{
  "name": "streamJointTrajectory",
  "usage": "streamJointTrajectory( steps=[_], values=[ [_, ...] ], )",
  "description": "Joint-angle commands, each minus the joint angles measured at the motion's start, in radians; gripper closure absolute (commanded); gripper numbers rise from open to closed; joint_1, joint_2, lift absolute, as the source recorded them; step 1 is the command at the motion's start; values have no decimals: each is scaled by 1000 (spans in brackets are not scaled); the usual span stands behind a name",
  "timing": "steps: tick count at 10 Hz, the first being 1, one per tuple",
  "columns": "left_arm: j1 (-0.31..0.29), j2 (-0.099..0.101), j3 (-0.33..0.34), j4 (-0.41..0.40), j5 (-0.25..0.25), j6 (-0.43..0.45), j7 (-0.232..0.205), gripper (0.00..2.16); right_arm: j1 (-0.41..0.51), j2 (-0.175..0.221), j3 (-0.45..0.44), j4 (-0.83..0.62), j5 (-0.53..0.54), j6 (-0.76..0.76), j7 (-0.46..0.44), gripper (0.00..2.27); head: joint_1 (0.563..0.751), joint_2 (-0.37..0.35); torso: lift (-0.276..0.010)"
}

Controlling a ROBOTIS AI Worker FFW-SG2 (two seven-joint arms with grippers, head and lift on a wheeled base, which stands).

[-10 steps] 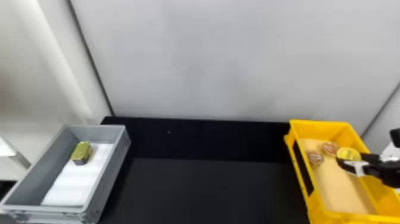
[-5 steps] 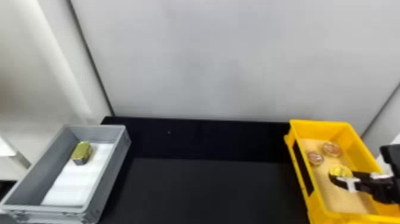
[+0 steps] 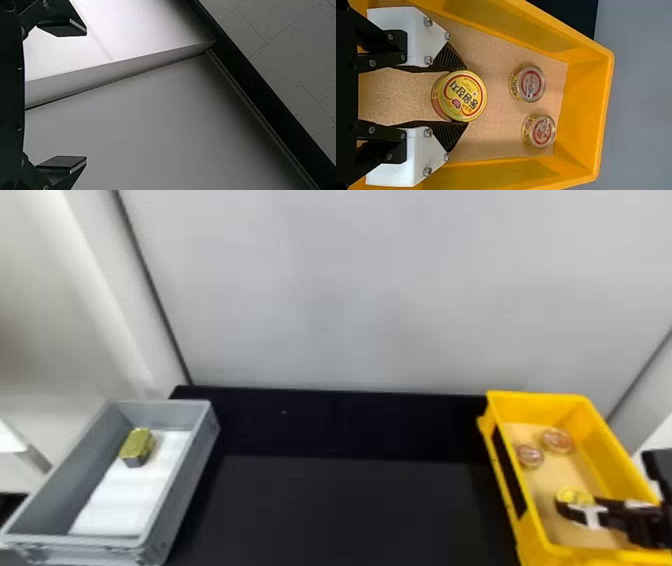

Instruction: Pick up the round yellow can and place it in the yellow rectangular box

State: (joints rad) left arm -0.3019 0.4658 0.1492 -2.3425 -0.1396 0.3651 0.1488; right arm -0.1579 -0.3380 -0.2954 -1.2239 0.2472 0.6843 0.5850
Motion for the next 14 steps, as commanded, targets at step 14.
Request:
streamJointTrajectory(
  steps=[14],
  values=[
    [21,-12,17,-5,0,-3,2,140,-29,-9,-1,-525,-212,95,-195,94,663,54,-9]
  ],
)
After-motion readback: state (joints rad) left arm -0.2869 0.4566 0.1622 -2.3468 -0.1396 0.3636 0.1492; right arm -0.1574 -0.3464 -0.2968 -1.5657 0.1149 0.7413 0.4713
